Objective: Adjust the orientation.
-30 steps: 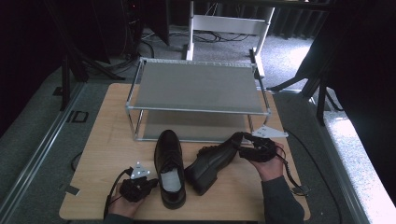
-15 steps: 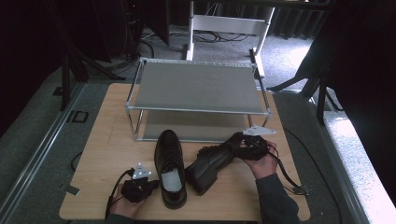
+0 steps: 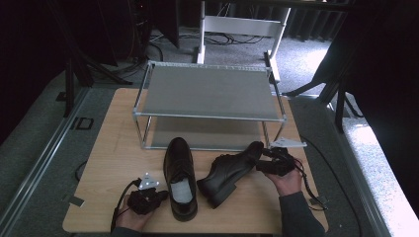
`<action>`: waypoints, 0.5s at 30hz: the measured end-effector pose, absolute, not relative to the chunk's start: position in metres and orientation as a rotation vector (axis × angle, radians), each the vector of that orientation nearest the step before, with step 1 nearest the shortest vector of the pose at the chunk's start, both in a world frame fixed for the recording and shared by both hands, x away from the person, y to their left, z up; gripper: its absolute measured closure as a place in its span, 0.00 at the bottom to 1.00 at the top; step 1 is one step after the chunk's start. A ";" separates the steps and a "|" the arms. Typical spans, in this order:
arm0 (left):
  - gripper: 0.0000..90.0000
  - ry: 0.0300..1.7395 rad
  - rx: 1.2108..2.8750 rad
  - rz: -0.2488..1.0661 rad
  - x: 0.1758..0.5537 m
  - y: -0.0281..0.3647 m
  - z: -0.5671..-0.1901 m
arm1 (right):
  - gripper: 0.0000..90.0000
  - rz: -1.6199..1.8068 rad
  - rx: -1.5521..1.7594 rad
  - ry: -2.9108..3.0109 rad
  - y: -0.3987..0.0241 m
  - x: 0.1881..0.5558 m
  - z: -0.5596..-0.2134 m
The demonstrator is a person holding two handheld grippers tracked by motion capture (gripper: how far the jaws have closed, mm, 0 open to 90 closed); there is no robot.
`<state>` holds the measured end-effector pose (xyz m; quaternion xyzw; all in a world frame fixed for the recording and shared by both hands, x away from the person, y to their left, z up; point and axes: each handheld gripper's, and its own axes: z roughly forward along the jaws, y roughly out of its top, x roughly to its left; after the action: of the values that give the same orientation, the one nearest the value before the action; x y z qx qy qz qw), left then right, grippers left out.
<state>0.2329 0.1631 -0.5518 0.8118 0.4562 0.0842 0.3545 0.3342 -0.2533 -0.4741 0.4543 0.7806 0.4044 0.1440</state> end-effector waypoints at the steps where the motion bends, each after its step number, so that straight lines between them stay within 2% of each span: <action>1: 0.97 1.179 2.098 0.218 0.233 0.163 -0.552 | 0.34 1.176 1.327 2.255 -0.258 0.332 -0.475; 15: 0.95 1.182 2.098 0.224 0.233 0.163 -0.552 | 0.41 1.270 1.478 2.276 -0.302 0.310 -0.497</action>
<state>0.2328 0.1633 -0.5516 0.8115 0.4570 0.0866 0.3538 0.3099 -0.3018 -0.4969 0.4919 0.7576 0.4228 0.0726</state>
